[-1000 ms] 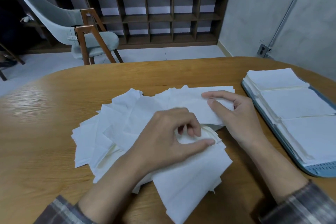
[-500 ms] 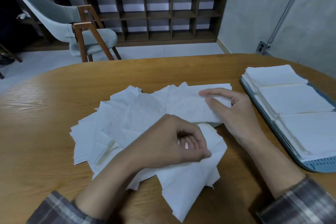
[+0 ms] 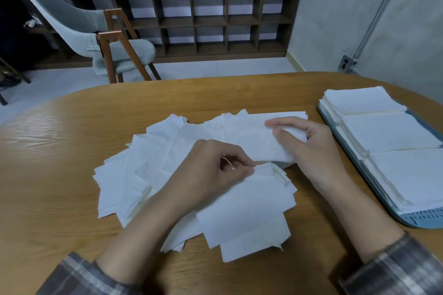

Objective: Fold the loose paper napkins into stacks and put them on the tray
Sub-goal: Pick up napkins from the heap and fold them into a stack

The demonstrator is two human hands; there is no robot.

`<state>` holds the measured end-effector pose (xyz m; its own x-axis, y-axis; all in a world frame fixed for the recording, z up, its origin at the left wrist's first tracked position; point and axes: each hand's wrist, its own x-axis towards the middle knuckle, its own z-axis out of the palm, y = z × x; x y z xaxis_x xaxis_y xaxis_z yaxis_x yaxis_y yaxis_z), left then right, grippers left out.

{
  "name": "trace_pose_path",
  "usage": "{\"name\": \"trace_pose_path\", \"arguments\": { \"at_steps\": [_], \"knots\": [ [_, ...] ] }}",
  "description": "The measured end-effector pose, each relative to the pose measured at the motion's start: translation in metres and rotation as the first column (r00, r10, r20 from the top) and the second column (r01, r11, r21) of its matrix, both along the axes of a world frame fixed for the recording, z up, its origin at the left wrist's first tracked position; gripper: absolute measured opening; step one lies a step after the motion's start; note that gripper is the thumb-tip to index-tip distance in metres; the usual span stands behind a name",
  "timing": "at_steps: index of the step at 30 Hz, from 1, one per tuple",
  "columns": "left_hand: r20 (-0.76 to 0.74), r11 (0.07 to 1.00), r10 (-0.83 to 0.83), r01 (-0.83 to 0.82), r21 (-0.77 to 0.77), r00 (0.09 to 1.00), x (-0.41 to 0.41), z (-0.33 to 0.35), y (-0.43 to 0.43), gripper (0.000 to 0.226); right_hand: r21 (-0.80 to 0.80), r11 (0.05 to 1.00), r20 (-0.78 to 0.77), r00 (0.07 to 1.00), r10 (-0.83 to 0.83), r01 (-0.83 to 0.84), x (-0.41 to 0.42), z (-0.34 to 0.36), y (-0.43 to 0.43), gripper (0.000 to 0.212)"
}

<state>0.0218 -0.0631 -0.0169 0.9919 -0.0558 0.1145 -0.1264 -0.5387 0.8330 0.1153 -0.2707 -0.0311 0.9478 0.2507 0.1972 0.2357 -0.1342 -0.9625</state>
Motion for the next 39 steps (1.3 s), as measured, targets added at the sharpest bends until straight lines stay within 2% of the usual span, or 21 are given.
{"name": "trace_pose_path", "arguments": {
  "at_steps": [5,10,15,21,23,26,29,33,36,39],
  "knots": [
    [0.163,0.99,-0.074,0.053,0.134,0.984,-0.001,-0.003,-0.001,0.005,-0.023,1.0,0.018,1.0,-0.009,0.009,-0.001,0.001,0.001,0.022],
    [0.325,0.945,-0.172,0.063,0.321,0.93,-0.001,0.001,0.005,0.005,-0.037,0.999,0.026,1.0,-0.015,0.016,-0.003,0.003,0.002,0.021],
    [0.346,0.917,-0.217,0.07,0.392,0.913,-0.003,0.004,0.006,0.003,-0.044,0.999,0.054,0.999,0.0,0.002,-0.005,0.006,0.002,0.019],
    [0.362,0.964,-0.149,0.054,0.26,0.92,-0.001,0.01,0.011,0.006,-0.018,0.99,0.158,0.977,0.143,-0.142,-0.01,0.012,0.002,0.019],
    [0.37,0.987,-0.073,0.013,0.162,0.926,0.001,0.008,0.01,0.005,-0.021,0.975,0.141,0.964,0.224,-0.223,-0.014,0.013,0.002,0.023],
    [0.379,0.998,0.029,-0.051,0.048,0.925,0.002,0.004,0.007,0.006,-0.036,0.957,0.088,0.953,0.291,-0.289,-0.018,0.012,0.005,0.014],
    [0.366,0.996,0.093,-0.081,-0.048,0.926,0.002,0.005,0.003,0.009,0.011,0.965,0.033,0.964,0.262,-0.263,-0.02,0.012,0.008,0.008],
    [0.148,0.963,0.181,-0.145,-0.225,0.972,0.0,0.016,0.008,0.028,0.111,0.983,-0.036,0.988,0.151,-0.147,-0.018,0.013,0.006,0.01],
    [0.117,0.952,0.206,-0.171,-0.254,0.972,0.001,0.02,0.016,0.032,0.149,0.983,-0.076,0.99,0.12,-0.108,-0.016,0.016,0.004,0.018],
    [0.142,0.948,0.251,-0.213,-0.237,0.957,0.002,0.022,0.02,0.031,0.171,0.971,-0.1,0.977,0.187,-0.168,-0.018,0.017,0.005,0.024]
  ]
}}
